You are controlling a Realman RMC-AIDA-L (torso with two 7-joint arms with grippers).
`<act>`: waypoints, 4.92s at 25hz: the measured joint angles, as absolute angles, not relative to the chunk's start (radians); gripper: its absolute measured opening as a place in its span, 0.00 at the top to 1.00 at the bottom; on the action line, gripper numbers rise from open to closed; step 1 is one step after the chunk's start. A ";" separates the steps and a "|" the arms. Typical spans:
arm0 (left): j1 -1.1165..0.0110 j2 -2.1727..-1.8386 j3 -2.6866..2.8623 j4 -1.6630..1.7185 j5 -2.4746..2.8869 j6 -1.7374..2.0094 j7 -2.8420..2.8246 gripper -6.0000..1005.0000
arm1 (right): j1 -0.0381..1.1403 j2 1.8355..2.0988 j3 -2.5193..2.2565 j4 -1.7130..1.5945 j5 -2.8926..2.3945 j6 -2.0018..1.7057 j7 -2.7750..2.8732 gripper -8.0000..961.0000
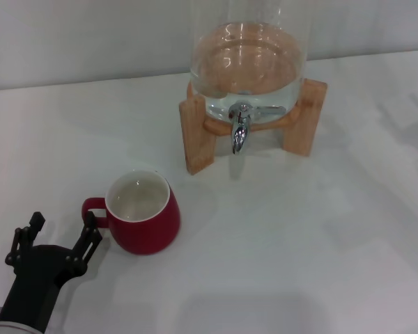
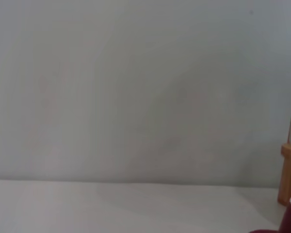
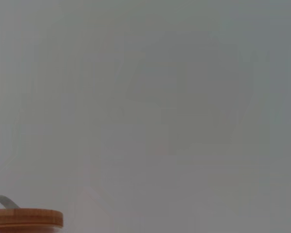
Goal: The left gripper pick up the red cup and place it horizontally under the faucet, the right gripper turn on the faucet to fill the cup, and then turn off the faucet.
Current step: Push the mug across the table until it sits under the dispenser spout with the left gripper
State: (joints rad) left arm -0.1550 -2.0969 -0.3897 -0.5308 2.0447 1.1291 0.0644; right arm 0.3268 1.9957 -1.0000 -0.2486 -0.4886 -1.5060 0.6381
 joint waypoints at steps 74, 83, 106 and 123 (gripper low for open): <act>-0.227 -2.088 -0.398 -0.498 2.050 1.069 0.002 0.36 | 0.328 1.991 -1.002 -0.248 -0.489 -1.512 0.638 0.19; -0.250 -2.086 -0.392 -0.498 2.054 1.057 0.002 0.63 | 0.329 1.991 -1.000 -0.248 -0.489 -1.512 0.638 0.19; -0.351 -2.081 -0.395 -0.506 2.108 0.990 -0.046 0.83 | 0.339 1.991 -1.000 -0.248 -0.483 -1.502 0.637 0.19; -0.446 -2.079 -0.392 -0.488 2.140 0.914 -0.067 0.83 | 0.339 1.994 -1.000 -0.248 -0.482 -1.503 0.634 0.19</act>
